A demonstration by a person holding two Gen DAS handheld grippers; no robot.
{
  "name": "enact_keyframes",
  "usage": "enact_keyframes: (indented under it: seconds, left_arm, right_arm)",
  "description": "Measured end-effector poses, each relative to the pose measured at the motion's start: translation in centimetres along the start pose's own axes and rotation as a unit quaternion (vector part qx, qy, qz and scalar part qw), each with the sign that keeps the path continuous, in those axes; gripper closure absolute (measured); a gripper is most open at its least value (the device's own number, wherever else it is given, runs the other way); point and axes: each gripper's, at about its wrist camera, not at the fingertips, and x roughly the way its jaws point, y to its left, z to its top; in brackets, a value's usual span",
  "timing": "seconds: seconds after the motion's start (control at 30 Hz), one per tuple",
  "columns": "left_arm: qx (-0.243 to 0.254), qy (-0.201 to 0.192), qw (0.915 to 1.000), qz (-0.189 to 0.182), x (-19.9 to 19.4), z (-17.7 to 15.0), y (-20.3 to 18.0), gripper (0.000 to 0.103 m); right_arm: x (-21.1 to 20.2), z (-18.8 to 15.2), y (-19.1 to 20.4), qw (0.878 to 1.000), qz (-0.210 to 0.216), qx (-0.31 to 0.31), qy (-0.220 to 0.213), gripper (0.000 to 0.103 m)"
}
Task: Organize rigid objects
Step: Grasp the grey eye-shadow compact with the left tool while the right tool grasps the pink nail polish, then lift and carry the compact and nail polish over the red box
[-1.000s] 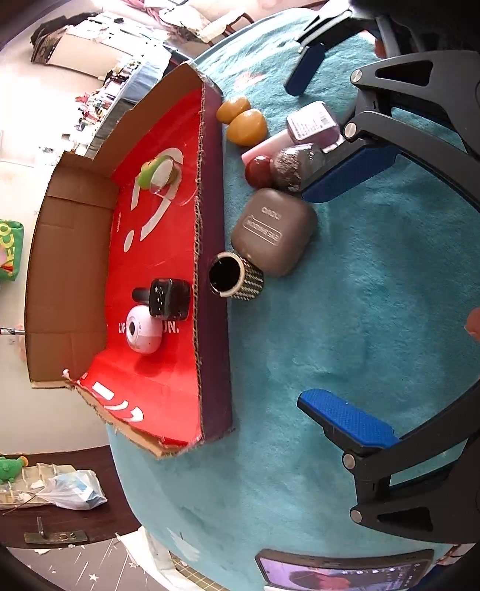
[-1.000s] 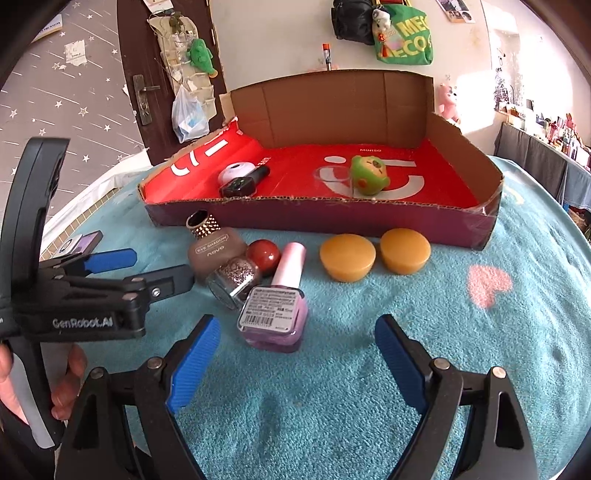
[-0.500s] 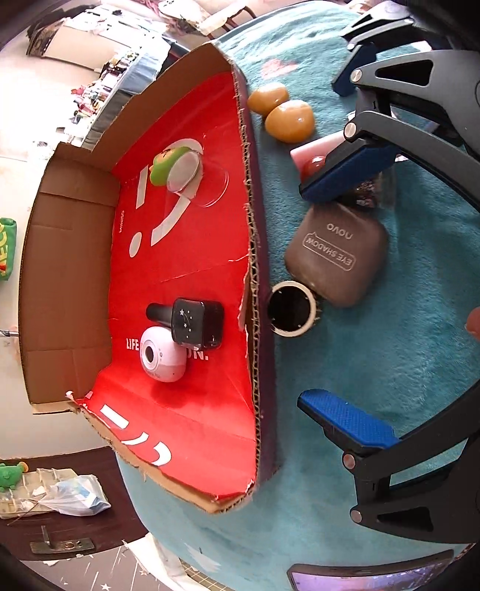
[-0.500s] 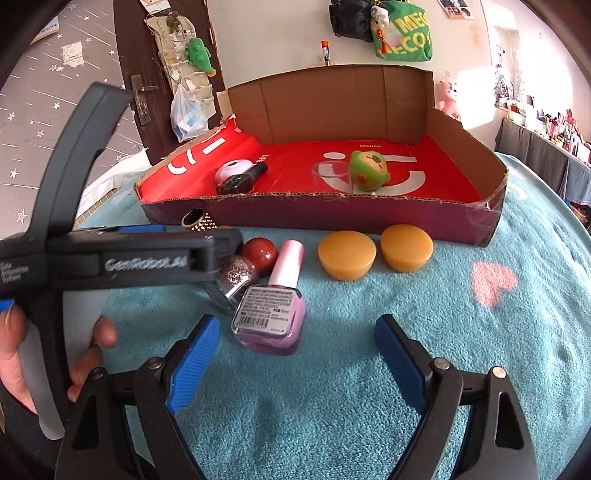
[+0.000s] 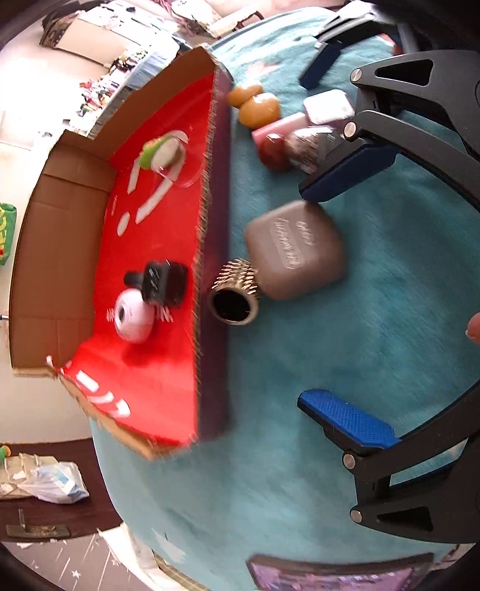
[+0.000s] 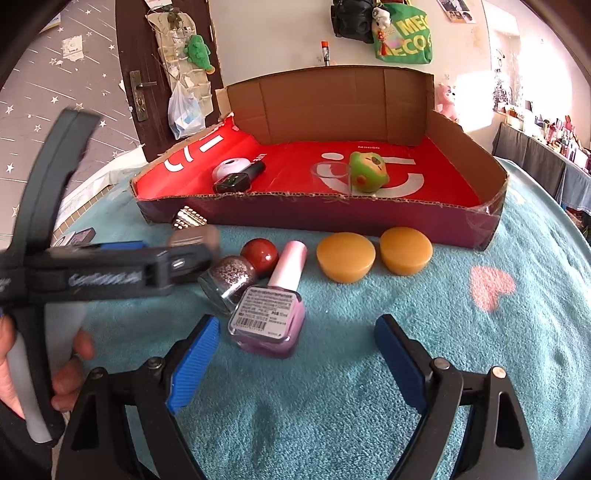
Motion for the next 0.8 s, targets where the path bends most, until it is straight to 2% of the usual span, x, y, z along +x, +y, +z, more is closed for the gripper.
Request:
enact_keyframes:
  seconds: [0.17,0.27,0.4,0.5,0.57,0.6,0.63,0.67,0.8]
  left_arm:
    - [-0.009,0.001,1.0000,-0.001,0.2,0.0,-0.3,0.001]
    - [-0.011,-0.004,0.9999,-0.001,0.6,0.5,-0.9,0.002]
    - [-0.007,-0.014,0.9997,0.019,0.9,0.4,-1.5,0.008]
    - [-0.006,-0.022,0.9996,0.017,0.6,0.2,-1.5,0.017]
    - [-0.004,-0.025,0.9996,0.012,0.3,0.0,-1.5,0.028]
    - [-0.002,-0.026,0.9996,0.008,0.2,0.0,-1.6,0.031]
    - [0.001,-0.026,0.9996,0.003,0.0,-0.1,-1.7,0.039]
    - [0.004,-0.026,0.9996,-0.002,-0.1,-0.2,-1.8,0.046]
    - [0.010,-0.028,0.9995,-0.013,-0.5,-0.5,-1.8,0.046]
  right_arm:
    - [0.2,0.0,0.3,1.000,0.000,-0.002,-0.003,0.015]
    - [0.5,0.1,0.8,1.000,-0.003,-0.005,-0.005,0.021]
    - [0.6,0.1,1.3,1.000,-0.010,-0.011,-0.005,0.031]
    - [0.8,0.1,1.8,1.000,-0.019,-0.022,-0.007,0.036]
    - [0.9,0.1,2.2,0.999,-0.020,-0.029,-0.009,0.041]
    - [1.0,0.1,2.4,0.999,-0.021,-0.034,-0.011,0.050]
    - [1.0,0.1,2.5,0.999,-0.022,-0.037,-0.012,0.058]
    - [1.0,0.1,2.6,0.999,-0.027,-0.038,-0.013,0.060]
    - [0.9,0.2,2.3,0.999,-0.021,-0.031,-0.009,0.061]
